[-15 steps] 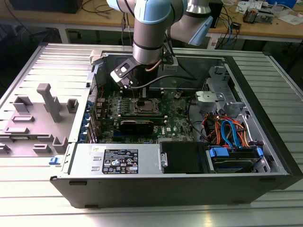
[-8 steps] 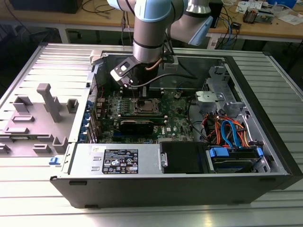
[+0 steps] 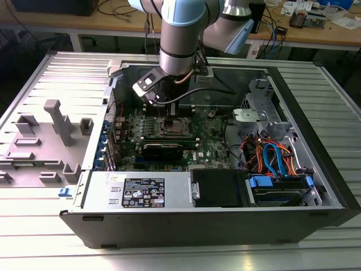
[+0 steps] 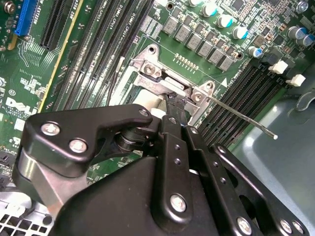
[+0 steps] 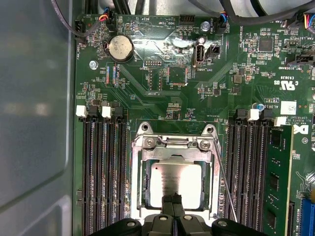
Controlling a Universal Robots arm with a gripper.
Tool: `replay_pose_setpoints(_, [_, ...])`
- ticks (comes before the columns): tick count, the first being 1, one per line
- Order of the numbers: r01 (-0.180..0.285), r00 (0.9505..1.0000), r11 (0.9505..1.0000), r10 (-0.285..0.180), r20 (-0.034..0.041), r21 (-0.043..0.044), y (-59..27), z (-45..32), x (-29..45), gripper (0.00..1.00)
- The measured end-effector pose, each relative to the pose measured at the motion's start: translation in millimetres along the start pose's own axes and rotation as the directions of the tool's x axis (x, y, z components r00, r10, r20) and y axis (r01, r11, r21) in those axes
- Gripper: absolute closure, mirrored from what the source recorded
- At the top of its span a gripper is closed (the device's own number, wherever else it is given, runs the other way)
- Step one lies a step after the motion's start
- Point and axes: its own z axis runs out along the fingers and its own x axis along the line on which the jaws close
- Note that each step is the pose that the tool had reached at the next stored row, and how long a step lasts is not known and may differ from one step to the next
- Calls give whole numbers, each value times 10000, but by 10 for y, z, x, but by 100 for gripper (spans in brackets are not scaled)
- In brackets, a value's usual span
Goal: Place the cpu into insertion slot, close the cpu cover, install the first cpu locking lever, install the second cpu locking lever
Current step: 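Close the cpu cover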
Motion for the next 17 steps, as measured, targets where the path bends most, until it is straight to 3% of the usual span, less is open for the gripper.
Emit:
replay_pose_setpoints(9, [1, 10000, 10000, -1, 2, -1, 0, 3, 1, 89])
replay_pose_setpoints(17, [9, 10000, 10000, -9, 11, 6, -34, 70, 0, 89])
